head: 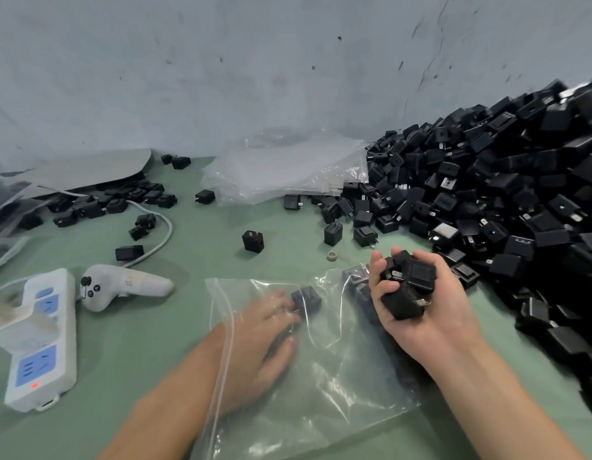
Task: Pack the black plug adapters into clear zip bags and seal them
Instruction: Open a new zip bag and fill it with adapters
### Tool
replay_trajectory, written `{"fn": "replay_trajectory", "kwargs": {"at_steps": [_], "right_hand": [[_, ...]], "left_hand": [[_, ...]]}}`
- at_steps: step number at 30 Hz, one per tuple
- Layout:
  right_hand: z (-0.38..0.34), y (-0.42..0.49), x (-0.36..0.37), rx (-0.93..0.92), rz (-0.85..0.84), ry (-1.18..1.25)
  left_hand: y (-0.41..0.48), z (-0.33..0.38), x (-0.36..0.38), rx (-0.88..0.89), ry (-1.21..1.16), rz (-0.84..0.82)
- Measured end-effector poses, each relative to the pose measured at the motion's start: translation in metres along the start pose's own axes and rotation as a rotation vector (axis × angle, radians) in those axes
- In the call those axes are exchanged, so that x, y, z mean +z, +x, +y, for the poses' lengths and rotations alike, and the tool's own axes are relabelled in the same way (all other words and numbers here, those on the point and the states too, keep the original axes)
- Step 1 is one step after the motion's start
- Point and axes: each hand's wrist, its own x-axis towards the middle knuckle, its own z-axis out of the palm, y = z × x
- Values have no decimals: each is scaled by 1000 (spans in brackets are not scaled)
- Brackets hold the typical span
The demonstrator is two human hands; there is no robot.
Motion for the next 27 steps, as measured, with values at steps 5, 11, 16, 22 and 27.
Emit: {"fn": "replay_trajectory", "kwargs": {"at_steps": [5,11,16,22,27], "right_hand": [[-1,0,0,23,-14,7],[0,0,0,23,-19,8],[1,0,-2,15,-32,8],[1,0,-3,9,-40,15],[0,0,-3,14,-38,11]], "left_hand": [[-18,-4,-9,-15,119,71],[-18,2,-6,-4,112,121],[-6,11,-6,17,86,103],[5,15,-1,-21,105,2],[7,17,5,-75,3,27]]}}
